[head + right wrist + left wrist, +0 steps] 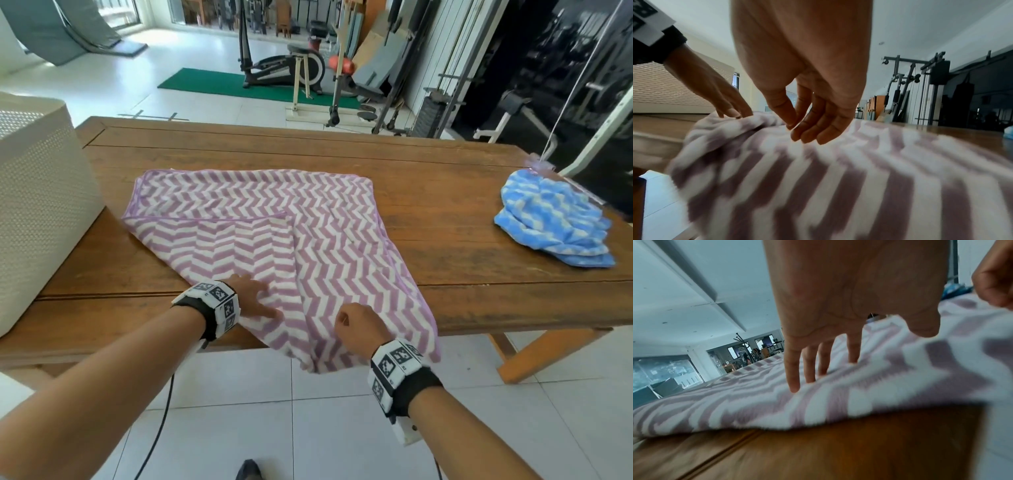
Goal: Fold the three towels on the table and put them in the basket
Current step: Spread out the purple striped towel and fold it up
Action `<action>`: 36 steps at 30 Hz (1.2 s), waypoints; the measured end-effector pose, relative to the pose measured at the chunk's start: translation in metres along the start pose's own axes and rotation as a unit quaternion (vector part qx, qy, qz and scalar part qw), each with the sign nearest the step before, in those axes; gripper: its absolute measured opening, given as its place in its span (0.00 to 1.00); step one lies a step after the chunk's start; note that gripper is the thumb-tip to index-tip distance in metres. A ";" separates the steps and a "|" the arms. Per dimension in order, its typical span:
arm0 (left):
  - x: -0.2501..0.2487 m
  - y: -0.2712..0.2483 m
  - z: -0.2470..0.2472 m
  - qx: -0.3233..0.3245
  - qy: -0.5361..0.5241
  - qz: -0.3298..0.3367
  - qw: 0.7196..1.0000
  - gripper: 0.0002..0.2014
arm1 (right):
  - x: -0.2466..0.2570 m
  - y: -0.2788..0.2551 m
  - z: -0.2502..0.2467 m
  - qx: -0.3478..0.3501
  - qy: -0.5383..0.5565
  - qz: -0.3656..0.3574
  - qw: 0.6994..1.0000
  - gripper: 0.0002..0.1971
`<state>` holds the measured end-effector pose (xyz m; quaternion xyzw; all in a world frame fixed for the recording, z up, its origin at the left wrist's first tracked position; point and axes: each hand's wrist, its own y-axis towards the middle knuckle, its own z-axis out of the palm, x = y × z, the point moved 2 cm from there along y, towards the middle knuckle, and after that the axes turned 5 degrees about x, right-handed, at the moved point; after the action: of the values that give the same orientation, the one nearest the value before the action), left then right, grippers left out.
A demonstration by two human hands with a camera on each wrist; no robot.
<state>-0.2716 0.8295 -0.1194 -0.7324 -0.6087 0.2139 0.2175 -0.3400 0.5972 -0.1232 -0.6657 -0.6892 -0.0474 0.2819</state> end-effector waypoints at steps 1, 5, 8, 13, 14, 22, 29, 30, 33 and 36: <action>0.000 0.005 -0.010 0.002 0.003 0.006 1.000 0.40 | -0.003 0.008 -0.013 -0.003 0.004 -0.005 1.000 0.08; -0.001 0.035 -0.057 -0.053 -0.020 0.032 0.998 0.31 | -0.013 0.064 -0.065 -0.014 0.000 -0.012 1.000 0.08; -0.010 0.067 -0.085 -0.093 -0.028 0.049 0.994 0.32 | -0.018 0.118 -0.095 0.004 -0.018 -0.015 1.000 0.15; -0.019 0.127 -0.109 -0.089 -0.030 0.035 0.995 0.40 | -0.025 0.218 -0.112 0.043 -0.042 -0.029 0.998 0.19; -0.018 0.136 -0.110 -0.070 -0.031 0.027 0.997 0.43 | -0.028 0.234 -0.111 0.052 -0.049 -0.027 0.997 0.21; -0.024 0.169 -0.107 0.082 -0.025 -0.037 0.996 0.61 | -0.100 0.317 -0.124 0.149 -0.220 0.058 0.962 0.35; -0.041 0.185 -0.135 0.086 -0.015 -0.062 0.994 0.55 | -0.075 0.360 -0.173 0.076 -0.169 0.047 0.982 0.11; -0.045 0.189 -0.139 0.069 -0.035 -0.069 0.995 0.52 | -0.072 0.369 -0.180 0.055 -0.147 0.047 0.987 0.10; -0.057 0.206 -0.144 0.046 -0.109 -0.084 0.989 0.50 | -0.076 0.403 -0.197 0.045 -0.107 0.068 0.991 0.22; -0.073 0.218 -0.140 0.065 -0.145 -0.113 0.981 0.50 | -0.084 0.444 -0.207 0.037 -0.060 0.056 0.996 0.27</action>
<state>-0.0290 0.7136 -0.1283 -0.6045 -0.6976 0.3305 0.1968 0.1425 0.4795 -0.1254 -0.6936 -0.6682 0.0345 0.2668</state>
